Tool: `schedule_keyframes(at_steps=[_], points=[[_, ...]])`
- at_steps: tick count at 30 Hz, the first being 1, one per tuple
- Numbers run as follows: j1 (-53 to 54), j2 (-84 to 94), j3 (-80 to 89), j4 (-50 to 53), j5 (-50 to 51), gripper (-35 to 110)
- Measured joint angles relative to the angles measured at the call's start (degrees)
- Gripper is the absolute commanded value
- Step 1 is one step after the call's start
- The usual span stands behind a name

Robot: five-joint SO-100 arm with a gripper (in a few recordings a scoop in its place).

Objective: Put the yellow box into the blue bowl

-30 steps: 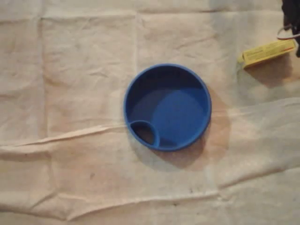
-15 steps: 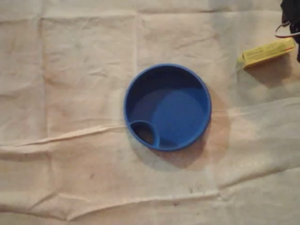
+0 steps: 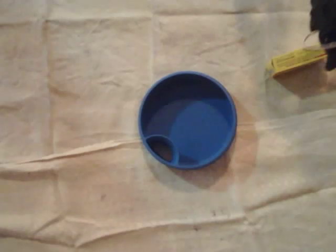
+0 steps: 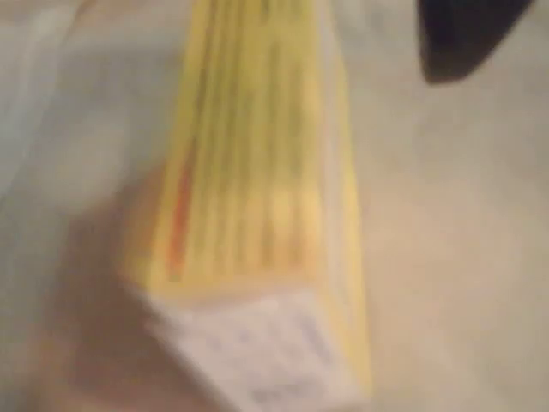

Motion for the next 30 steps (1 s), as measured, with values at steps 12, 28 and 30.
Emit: schedule_keyframes(at_steps=[12, 28, 30], points=[[-0.62, -2.55, 0.0, -3.25, 0.0, 32], [-3.34, -2.55, 0.0, -3.25, 0.0, 32], [-3.34, -2.55, 0.0, -3.87, 0.0, 32]])
